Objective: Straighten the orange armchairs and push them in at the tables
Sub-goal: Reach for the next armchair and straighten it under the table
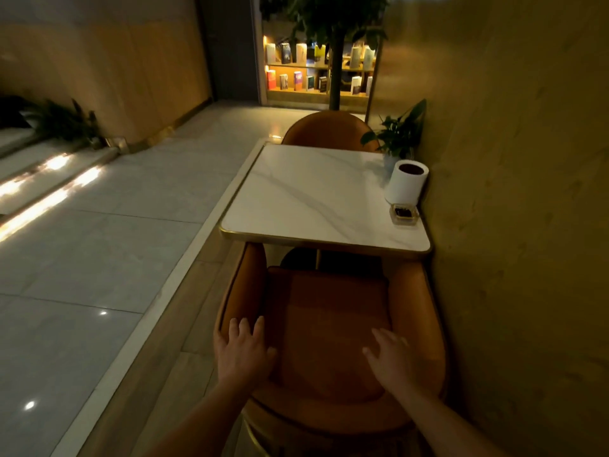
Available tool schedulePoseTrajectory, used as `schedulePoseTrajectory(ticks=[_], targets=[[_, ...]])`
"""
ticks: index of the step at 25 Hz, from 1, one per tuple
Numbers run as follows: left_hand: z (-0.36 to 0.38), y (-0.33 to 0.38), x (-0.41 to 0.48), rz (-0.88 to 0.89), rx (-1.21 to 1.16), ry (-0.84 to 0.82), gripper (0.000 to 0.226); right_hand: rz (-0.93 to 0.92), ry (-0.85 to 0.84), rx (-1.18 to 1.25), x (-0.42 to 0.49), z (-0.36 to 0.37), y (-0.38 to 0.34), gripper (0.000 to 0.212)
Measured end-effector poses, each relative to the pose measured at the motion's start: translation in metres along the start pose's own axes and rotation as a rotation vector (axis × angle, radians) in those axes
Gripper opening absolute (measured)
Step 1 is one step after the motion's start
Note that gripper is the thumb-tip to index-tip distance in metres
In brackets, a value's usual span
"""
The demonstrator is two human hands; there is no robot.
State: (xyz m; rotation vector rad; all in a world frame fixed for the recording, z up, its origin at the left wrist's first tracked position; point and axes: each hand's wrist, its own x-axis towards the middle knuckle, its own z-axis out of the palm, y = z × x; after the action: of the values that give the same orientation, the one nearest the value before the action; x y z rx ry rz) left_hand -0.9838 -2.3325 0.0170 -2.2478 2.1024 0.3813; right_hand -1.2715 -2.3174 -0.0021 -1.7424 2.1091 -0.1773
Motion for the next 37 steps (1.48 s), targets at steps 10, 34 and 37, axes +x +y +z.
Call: schedulePoseTrajectory(ticks=[10, 34, 37], targets=[[-0.045, -0.037, -0.027, -0.037, -0.105, 0.07, 0.073, -0.212, 0.018, -0.085, -0.007, -0.034, -0.097, 0.058], [-0.087, -0.36, -0.206, -0.846, -0.241, 0.333, 0.072, -1.18, -0.279, -0.175, -0.113, 0.11, -0.553, 0.052], [-0.078, -0.379, -0.24, -1.044, -0.251, 0.357, 0.07, -1.381, -0.341, -0.202, -0.143, 0.14, -0.601, 0.051]])
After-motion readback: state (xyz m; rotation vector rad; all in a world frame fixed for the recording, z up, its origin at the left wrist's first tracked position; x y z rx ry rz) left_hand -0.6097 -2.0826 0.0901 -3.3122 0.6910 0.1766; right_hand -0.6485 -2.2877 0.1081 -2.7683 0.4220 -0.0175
